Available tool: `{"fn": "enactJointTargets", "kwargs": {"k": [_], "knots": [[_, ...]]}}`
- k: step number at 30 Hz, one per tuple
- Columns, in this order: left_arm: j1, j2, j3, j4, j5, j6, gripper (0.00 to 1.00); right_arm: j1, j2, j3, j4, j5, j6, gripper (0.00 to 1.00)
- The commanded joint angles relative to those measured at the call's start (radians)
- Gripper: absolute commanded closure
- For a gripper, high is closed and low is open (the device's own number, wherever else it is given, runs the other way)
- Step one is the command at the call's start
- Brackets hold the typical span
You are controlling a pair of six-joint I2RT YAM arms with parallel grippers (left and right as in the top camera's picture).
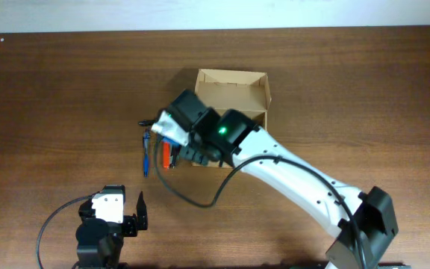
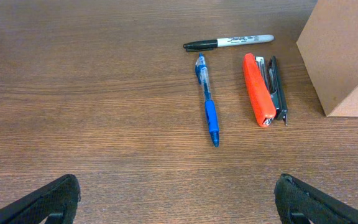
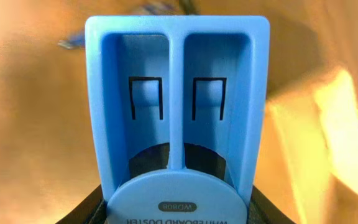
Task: Pack container
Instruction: 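Lift the blue eraser holder and lower it into the box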
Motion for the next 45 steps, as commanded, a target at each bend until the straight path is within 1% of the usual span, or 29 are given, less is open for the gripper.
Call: {"fn": "enactJointTargets", "kwargs": {"k": [1, 4, 8, 13, 19, 23, 34, 36, 37, 39, 45], "knots": [[0.006, -0.008, -0.007, 0.000, 0.005, 0.022, 0.00, -0.058, 0.019, 0.011, 0.002, 0.090, 0.028, 0.66], [0.006, -0.008, -0.007, 0.000, 0.005, 0.022, 0.00, -0.099, 0.029, 0.011, 0.010, 0.087, 0.036, 0.66], [0.006, -0.008, -0.007, 0.000, 0.005, 0.022, 0.00, -0.133, 0.044, 0.011, 0.025, 0.076, 0.095, 0.67], [0.006, -0.008, -0.007, 0.000, 0.005, 0.022, 0.00, -0.135, 0.097, 0.011, 0.033, 0.072, 0.121, 0.67], [0.006, -0.008, -0.007, 0.000, 0.005, 0.022, 0.01, -0.134, 0.176, 0.011, 0.021, 0.084, 0.212, 0.69], [0.006, -0.008, -0.007, 0.000, 0.005, 0.022, 0.00, -0.133, 0.178, 0.011, 0.021, 0.141, 0.287, 0.71], [0.006, -0.008, -0.007, 0.000, 0.005, 0.022, 0.01, -0.133, 0.178, 0.011, -0.021, 0.141, 0.345, 0.71], [0.006, -0.008, -0.007, 0.000, 0.005, 0.022, 0.01, -0.133, 0.178, 0.011, -0.024, 0.139, 0.345, 0.70], [0.006, -0.008, -0.007, 0.000, 0.005, 0.022, 0.00, -0.133, 0.178, 0.011, -0.024, 0.139, 0.345, 0.66], [0.006, -0.008, -0.007, 0.000, 0.005, 0.022, 0.00, -0.133, 0.178, 0.011, -0.025, 0.135, 0.344, 0.53], [0.006, -0.008, -0.007, 0.000, 0.005, 0.022, 0.00, -0.133, 0.178, 0.012, -0.026, 0.135, 0.340, 0.43]]}}
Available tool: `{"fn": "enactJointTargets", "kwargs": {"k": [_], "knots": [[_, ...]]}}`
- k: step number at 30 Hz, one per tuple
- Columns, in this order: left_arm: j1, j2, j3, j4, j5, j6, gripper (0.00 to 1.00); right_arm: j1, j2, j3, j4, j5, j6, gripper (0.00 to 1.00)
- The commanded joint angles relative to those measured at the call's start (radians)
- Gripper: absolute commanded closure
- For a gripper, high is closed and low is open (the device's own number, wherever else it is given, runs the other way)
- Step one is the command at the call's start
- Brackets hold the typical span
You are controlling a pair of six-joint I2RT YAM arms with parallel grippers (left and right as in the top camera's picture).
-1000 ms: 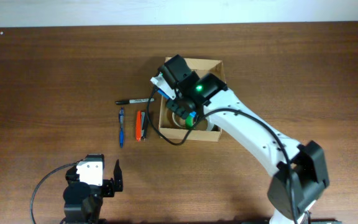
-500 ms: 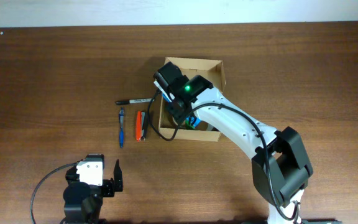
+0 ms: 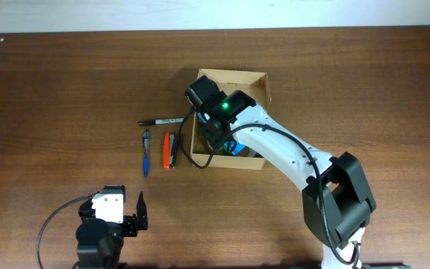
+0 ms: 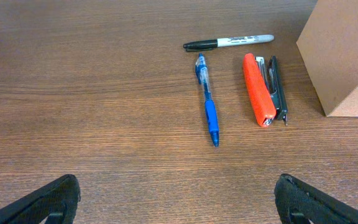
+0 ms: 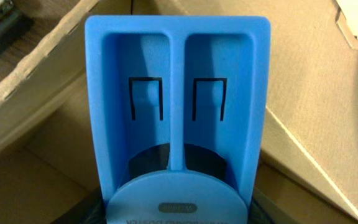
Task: Pack container
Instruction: 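Lift the blue eraser holder and lower it into the box, then tilt and release the blue eraser holder inside the box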
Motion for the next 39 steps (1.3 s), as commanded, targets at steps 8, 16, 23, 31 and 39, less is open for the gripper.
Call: {"fn": "enactJointTargets", "kwargs": {"k": [8, 16, 23, 31, 39], "knots": [[0.006, -0.008, -0.007, 0.000, 0.005, 0.022, 0.00, 0.005, -0.007, 0.013, -0.017, 0.019, 0.005, 0.34], [0.006, -0.008, -0.007, 0.000, 0.005, 0.022, 0.00, 0.005, -0.007, 0.013, -0.060, 0.020, 0.006, 0.42], [0.006, -0.008, -0.007, 0.000, 0.005, 0.022, 0.00, 0.004, -0.007, 0.013, -0.113, 0.028, 0.005, 0.63], [0.006, -0.008, -0.007, 0.000, 0.005, 0.022, 0.01, 0.005, -0.011, 0.014, -0.158, 0.072, 0.005, 0.52], [0.006, -0.008, -0.007, 0.000, 0.005, 0.022, 0.00, 0.005, -0.018, 0.044, -0.157, 0.072, -0.021, 0.30]]}}
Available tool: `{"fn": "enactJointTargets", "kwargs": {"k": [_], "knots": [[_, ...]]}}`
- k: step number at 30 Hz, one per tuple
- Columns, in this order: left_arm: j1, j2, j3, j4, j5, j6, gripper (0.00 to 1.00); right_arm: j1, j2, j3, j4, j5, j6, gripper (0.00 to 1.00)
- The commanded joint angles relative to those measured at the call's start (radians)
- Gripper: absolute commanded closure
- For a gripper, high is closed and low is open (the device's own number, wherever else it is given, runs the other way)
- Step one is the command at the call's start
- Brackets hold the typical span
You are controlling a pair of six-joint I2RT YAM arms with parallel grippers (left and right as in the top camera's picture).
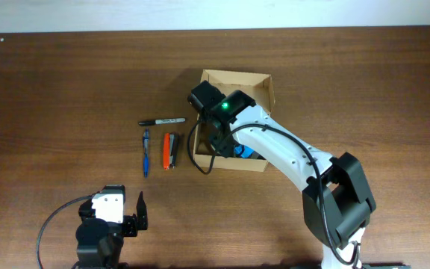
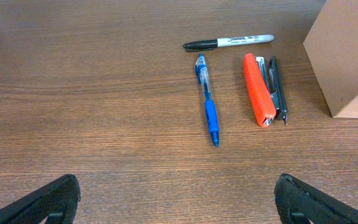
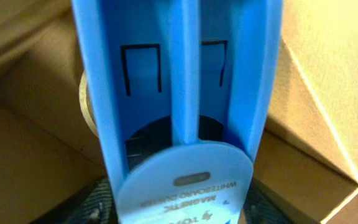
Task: Pack container
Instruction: 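Tilt and release the blue eraser holder inside the box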
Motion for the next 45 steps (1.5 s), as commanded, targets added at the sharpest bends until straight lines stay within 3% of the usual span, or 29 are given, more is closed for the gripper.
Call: {"fn": "enactJointTargets", "kwargs": {"k": [1, 14, 33, 45], "knots": [[0.006, -0.008, -0.007, 0.000, 0.005, 0.022, 0.00, 0.004, -0.018, 0.046, 0.000, 0.019, -0.003, 0.29], [0.006, -0.008, -0.007, 0.000, 0.005, 0.022, 0.00, -0.001, -0.020, 0.159, -0.083, 0.055, -0.002, 0.30], [0.006, -0.008, -0.007, 0.000, 0.005, 0.022, 0.00, -0.160, -0.019, 0.156, -0.098, -0.034, 0.000, 0.30], [0.006, -0.008, -0.007, 0.000, 0.005, 0.022, 0.00, -0.191, -0.019, 0.056, -0.017, -0.064, -0.003, 0.30]]}}
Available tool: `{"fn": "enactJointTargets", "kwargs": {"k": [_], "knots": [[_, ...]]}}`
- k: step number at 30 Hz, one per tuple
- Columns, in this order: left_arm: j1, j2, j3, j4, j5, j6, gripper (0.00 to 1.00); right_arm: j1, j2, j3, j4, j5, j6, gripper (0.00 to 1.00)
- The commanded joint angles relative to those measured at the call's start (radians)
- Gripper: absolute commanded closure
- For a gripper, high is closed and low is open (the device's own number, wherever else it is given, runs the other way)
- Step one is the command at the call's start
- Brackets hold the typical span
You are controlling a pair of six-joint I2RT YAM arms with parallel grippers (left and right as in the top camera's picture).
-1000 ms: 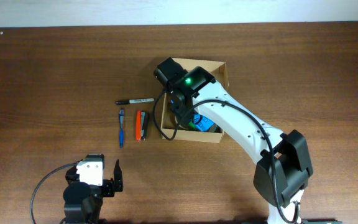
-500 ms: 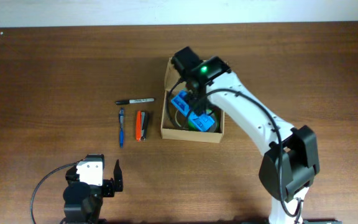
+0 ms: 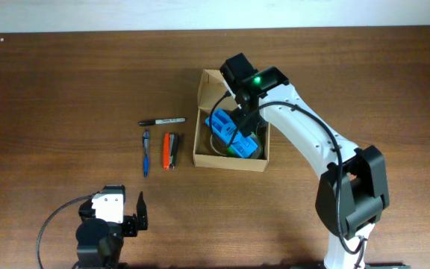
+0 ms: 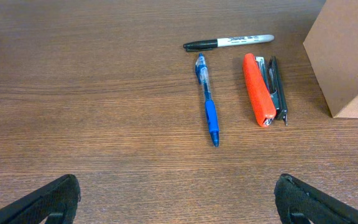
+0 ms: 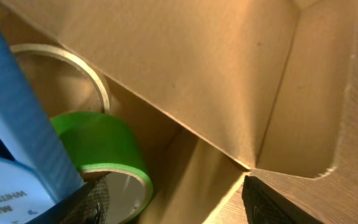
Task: Pack container
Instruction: 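Tilt and release the blue eraser holder inside the box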
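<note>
An open cardboard box [image 3: 198,138] stands at the table's middle. In it the blue whiteboard eraser [image 3: 225,127] lies slanted, next to a green tape roll [image 3: 246,146]. My right gripper [image 3: 245,109] hangs open over the box's far right part, with nothing between its fingers. The right wrist view shows the eraser [image 5: 11,137] at the left, the green tape [image 5: 104,143] and a tan roll [image 5: 73,65] beneath the open right gripper [image 5: 179,205]. Left of the box lie a black marker [image 3: 163,121], a blue pen [image 3: 145,153] and an orange stapler [image 3: 168,151]. My left gripper [image 3: 136,213] rests open.
In the left wrist view the marker [image 4: 229,42], pen [image 4: 207,106] and stapler [image 4: 260,96] lie ahead of the left gripper [image 4: 176,199], with the box's outer corner [image 4: 347,56] at the right. Bare wood surrounds them.
My right gripper has let go of the blue eraser and stands open toward the box's far right. The eraser now rests slanted inside the box. The left arm has not moved.
My right gripper first held the blue eraser over the box's near left corner, beside the stapler. Then it held it above the box's inside, then lower in the box. Now the eraser lies in the box and the gripper is open.
</note>
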Motion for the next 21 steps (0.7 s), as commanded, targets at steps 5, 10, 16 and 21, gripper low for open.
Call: {"fn": "enactJointTargets", "kwargs": {"k": [5, 10, 16, 21], "knots": [[0.006, -0.008, -0.007, 0.000, 0.005, 0.022, 0.01, -0.006, -0.017, -0.005, 0.003, -0.122, 0.005, 0.30], [0.006, -0.008, -0.007, 0.000, 0.005, 0.022, 0.00, 0.006, -0.018, -0.004, -0.004, -0.159, 0.005, 0.30], [0.006, -0.008, -0.007, 0.000, 0.005, 0.022, 0.00, 0.032, -0.020, 0.001, -0.022, -0.157, 0.005, 0.30], [0.006, -0.008, -0.007, 0.000, 0.005, 0.022, 0.00, 0.040, -0.040, 0.001, -0.028, -0.154, 0.006, 0.30]]}}
